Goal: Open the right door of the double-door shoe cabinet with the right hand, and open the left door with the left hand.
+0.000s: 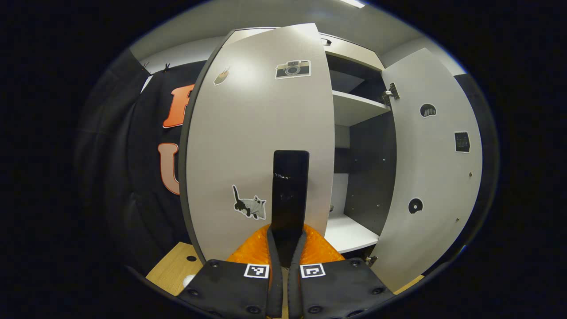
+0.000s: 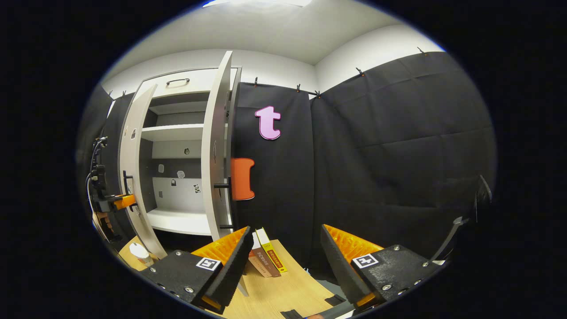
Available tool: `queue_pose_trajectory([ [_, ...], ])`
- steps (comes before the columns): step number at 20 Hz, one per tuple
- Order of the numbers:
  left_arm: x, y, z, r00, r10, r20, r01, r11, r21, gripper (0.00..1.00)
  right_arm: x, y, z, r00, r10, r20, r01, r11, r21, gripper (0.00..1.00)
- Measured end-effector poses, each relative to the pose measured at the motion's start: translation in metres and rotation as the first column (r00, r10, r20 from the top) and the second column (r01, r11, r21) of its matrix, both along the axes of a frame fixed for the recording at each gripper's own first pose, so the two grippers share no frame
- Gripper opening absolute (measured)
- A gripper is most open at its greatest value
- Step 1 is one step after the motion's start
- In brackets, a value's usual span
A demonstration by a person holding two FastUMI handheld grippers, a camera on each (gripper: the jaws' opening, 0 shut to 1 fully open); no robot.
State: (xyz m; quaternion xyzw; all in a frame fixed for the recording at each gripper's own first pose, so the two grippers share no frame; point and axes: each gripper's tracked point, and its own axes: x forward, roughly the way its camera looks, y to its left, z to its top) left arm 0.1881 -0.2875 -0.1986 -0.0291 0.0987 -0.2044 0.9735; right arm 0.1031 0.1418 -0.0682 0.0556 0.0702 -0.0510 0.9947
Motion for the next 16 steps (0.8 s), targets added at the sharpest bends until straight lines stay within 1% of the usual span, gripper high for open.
queue_pose_trajectory([
  [2, -0.001, 0.001, 0.001, 1.0, -0.001, -0.003, 0.001, 1.0, -0.009, 0.12, 0.0, -0.001, 0.0, 1.0, -0.003, 0.001, 0.003, 1.0, 0.002, 0.93],
  [3, -0.001, 0.001, 0.001, 1.0, -0.001, 0.001, 0.001, 1.0, -0.008, 0.12, 0.0, -0.001, 0.0, 1.0, -0.005, 0.002, 0.005, 1.0, 0.002, 0.95],
  [4, 0.0, 0.002, 0.001, 1.0, -0.001, 0.005, 0.001, 1.0, -0.005, 0.12, 0.001, 0.0, 0.001, 1.0, -0.007, 0.006, 0.007, 1.0, 0.0, 0.93],
  [6, -0.001, 0.003, 0.001, 1.0, 0.0, 0.003, 0.0, 1.0, -0.007, 0.11, 0.002, 0.0, 0.001, 1.0, -0.009, 0.008, 0.009, 1.0, -0.001, 0.93],
  [7, -0.002, 0.003, 0.001, 1.0, -0.001, 0.001, 0.001, 1.0, -0.01, 0.13, 0.003, 0.002, 0.0, 1.0, -0.007, 0.009, 0.007, 1.0, -0.001, 0.93],
  [8, -0.003, 0.003, 0.001, 1.0, -0.004, -0.004, 0.004, 1.0, -0.012, 0.12, 0.004, 0.003, 0.001, 1.0, -0.004, 0.008, 0.004, 1.0, -0.002, 0.97],
  [10, -0.005, 0.004, 0.0, 1.0, -0.009, -0.009, 0.009, 1.0, -0.009, 0.12, 0.005, 0.006, 0.001, 1.0, 0.003, 0.008, -0.003, 1.0, -0.007, 0.97],
  [11, -0.006, 0.005, 0.0, 1.0, -0.01, -0.009, 0.01, 1.0, -0.008, 0.12, 0.006, 0.007, 0.002, 1.0, 0.005, 0.01, -0.005, 1.0, -0.009, 0.93],
  [16, -0.005, 0.011, 0.002, 1.0, 0.021, -0.004, -0.021, 1.0, -0.003, 0.11, 0.01, 0.023, 0.002, 0.999, 0.038, 0.014, -0.038, 0.999, -0.011, 0.93],
])
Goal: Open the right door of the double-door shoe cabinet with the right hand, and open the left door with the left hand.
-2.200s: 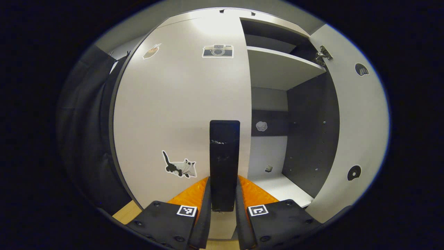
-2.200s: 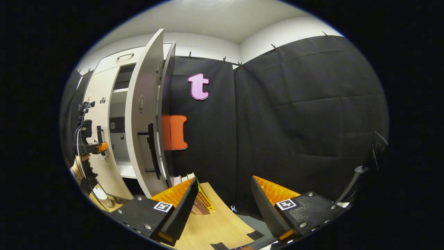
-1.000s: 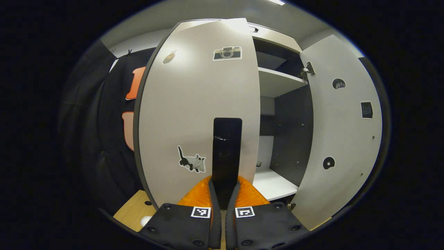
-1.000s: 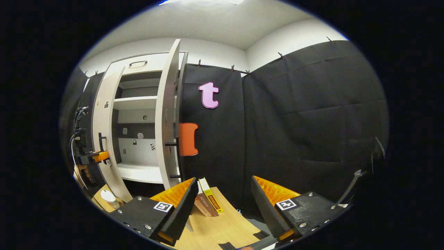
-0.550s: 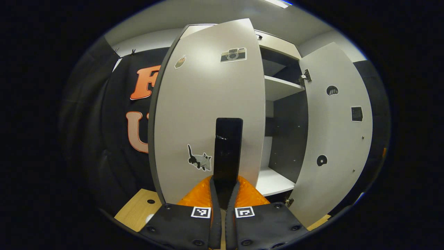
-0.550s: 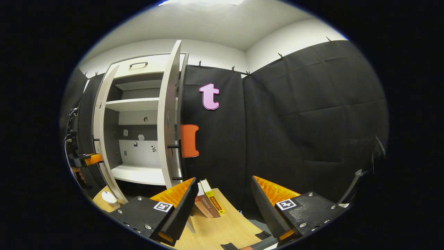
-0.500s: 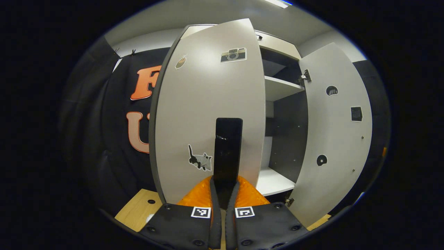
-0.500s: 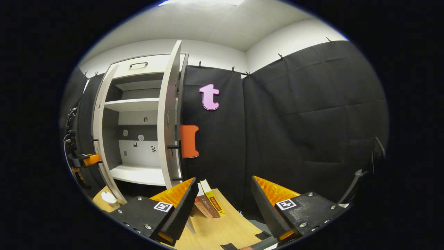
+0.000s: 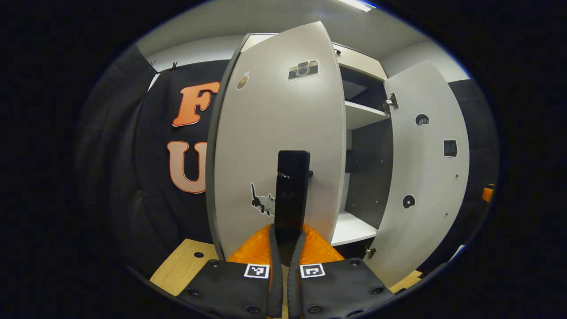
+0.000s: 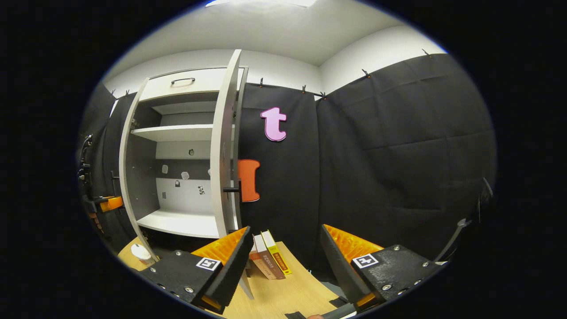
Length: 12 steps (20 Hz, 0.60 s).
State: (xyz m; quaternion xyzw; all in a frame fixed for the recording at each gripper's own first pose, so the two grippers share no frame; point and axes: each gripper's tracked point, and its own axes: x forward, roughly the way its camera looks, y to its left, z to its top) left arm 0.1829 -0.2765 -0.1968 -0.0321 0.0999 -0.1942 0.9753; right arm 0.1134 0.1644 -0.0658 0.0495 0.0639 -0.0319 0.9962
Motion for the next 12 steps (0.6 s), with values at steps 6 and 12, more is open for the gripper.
queue_pose_trajectory([
  [6, 0.006, 0.012, -0.002, 0.998, 0.063, 0.0, -0.063, 0.998, 0.022, 0.1, 0.006, 0.019, 0.002, 0.999, 0.042, 0.005, -0.042, 0.999, 0.008, 0.92],
  [12, 0.008, 0.033, -0.001, 0.992, 0.126, 0.011, -0.126, 0.991, 0.052, 0.1, 0.009, 0.033, 0.007, 0.997, 0.072, 0.014, -0.072, 0.997, 0.015, 0.93],
])
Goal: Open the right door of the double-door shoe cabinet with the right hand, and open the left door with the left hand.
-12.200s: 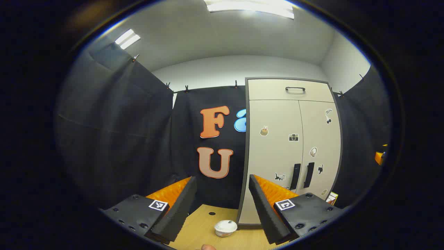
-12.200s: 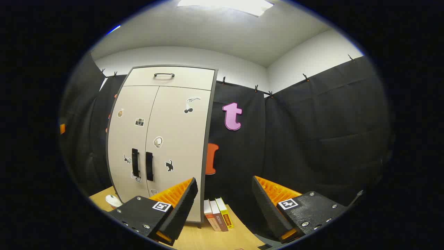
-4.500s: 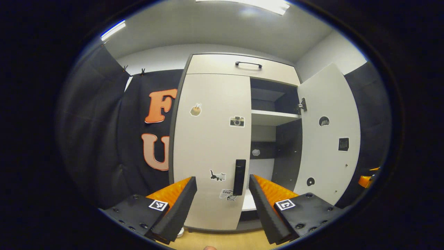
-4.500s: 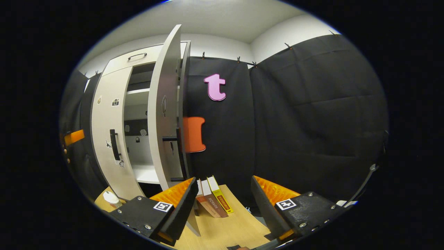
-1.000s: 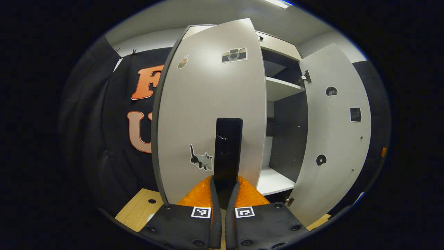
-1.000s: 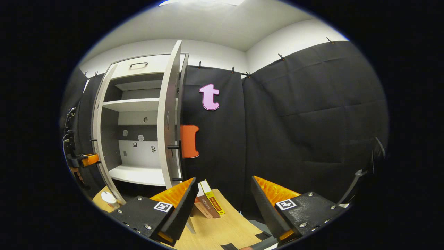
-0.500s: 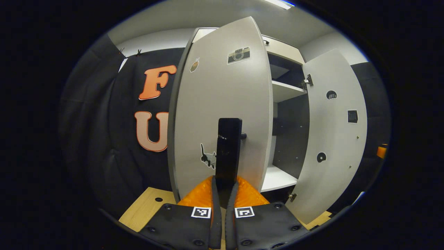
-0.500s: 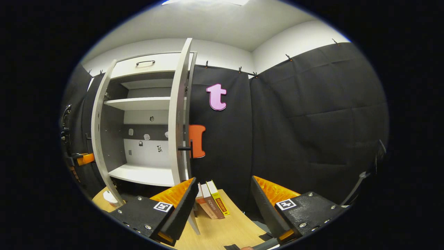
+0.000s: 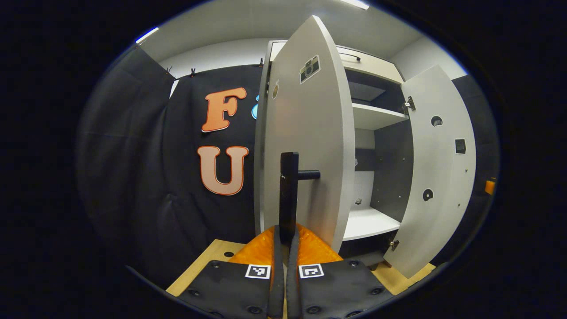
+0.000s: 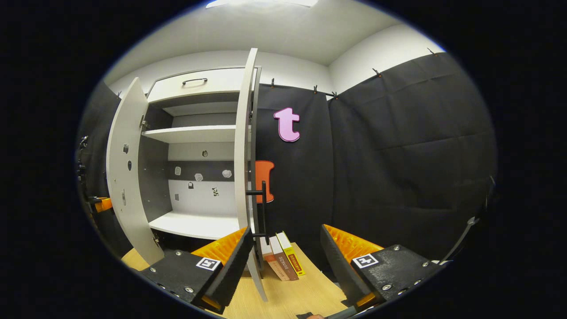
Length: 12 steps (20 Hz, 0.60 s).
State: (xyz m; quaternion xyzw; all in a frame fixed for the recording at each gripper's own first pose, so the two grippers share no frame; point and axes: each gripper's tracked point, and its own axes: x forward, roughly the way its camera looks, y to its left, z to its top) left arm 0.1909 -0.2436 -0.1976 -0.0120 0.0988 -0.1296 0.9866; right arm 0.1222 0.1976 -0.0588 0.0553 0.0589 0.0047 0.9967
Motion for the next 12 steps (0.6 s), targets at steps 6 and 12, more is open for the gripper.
queue_pose_trajectory([
  [6, 0.002, 0.014, 0.001, 1.0, 0.012, 0.005, -0.012, 1.0, 0.026, 0.07, 0.004, 0.012, 0.006, 1.0, 0.016, 0.014, -0.016, 1.0, 0.012, 0.92],
  [12, 0.0, 0.023, -0.001, 0.999, 0.049, -0.006, -0.049, 0.999, -0.004, 0.07, 0.0, 0.04, 0.008, 0.998, 0.067, 0.019, -0.067, 0.998, 0.002, 0.93],
])
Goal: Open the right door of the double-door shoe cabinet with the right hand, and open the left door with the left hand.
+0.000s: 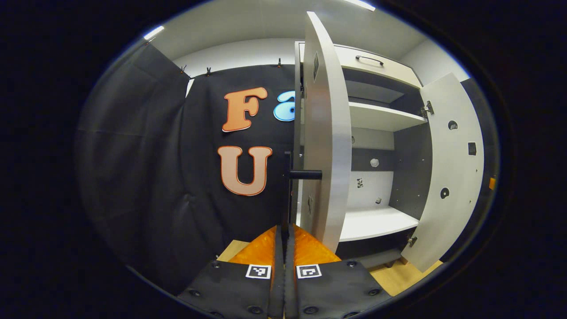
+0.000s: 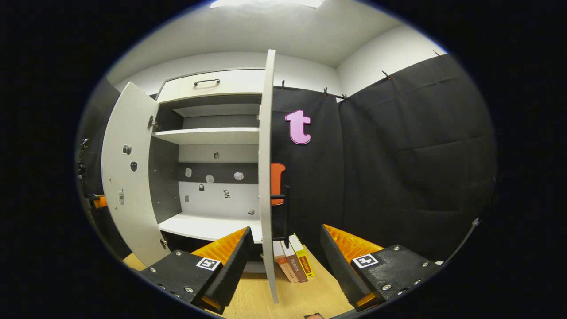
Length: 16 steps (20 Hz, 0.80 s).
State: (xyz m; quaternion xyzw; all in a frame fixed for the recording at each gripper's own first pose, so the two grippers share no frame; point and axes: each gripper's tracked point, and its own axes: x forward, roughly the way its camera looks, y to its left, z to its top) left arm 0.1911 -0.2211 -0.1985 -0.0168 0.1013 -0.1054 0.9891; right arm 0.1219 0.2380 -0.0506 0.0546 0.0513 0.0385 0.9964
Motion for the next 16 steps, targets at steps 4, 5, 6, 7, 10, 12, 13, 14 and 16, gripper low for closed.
queue_pose_trajectory([
  [4, -0.007, -0.012, -0.004, 0.999, -0.031, -0.032, 0.029, 0.997, -0.065, 0.07, 0.0, 0.017, 0.007, 0.999, 0.033, 0.008, -0.033, 0.999, -0.01, 0.92],
  [5, -0.009, -0.009, -0.003, 0.999, -0.026, -0.034, 0.024, 0.998, -0.055, 0.07, 0.0, 0.019, 0.008, 0.999, 0.039, 0.009, -0.039, 0.999, -0.011, 0.92],
  [6, -0.01, -0.006, -0.004, 0.999, -0.027, -0.04, 0.025, 0.999, -0.047, 0.07, 0.001, 0.021, 0.011, 0.999, 0.043, 0.012, -0.043, 0.999, -0.012, 0.92],
  [7, -0.014, -0.008, -0.004, 0.998, -0.04, -0.052, 0.037, 0.998, -0.057, 0.07, 0.002, 0.022, 0.014, 0.999, 0.046, 0.017, -0.046, 0.999, -0.017, 0.92],
  [10, -0.021, -0.013, -0.004, 0.996, -0.041, -0.08, 0.034, 0.996, -0.083, 0.07, 0.007, 0.026, 0.027, 0.998, 0.048, 0.034, -0.047, 0.998, -0.031, 0.93],
  [12, -0.025, -0.006, -0.004, 0.995, -0.021, -0.093, 0.015, 0.998, -0.065, 0.07, 0.008, 0.029, 0.035, 0.998, 0.055, 0.042, -0.054, 0.998, -0.031, 0.92],
  [13, -0.026, -0.001, -0.005, 0.995, -0.001, -0.103, -0.004, 0.999, -0.044, 0.07, 0.01, 0.031, 0.039, 0.997, 0.06, 0.047, -0.058, 0.998, -0.034, 0.92],
  [14, -0.029, 0.006, -0.004, 0.993, 0.021, -0.113, -0.024, 0.999, -0.027, 0.07, 0.011, 0.033, 0.042, 0.997, 0.064, 0.052, -0.062, 0.997, -0.043, 0.93],
  [16, -0.029, 0.011, 0.001, 0.994, 0.037, -0.103, -0.039, 0.999, -0.011, 0.07, 0.014, 0.034, 0.052, 0.996, 0.064, 0.063, -0.06, 0.996, -0.065, 0.93],
])
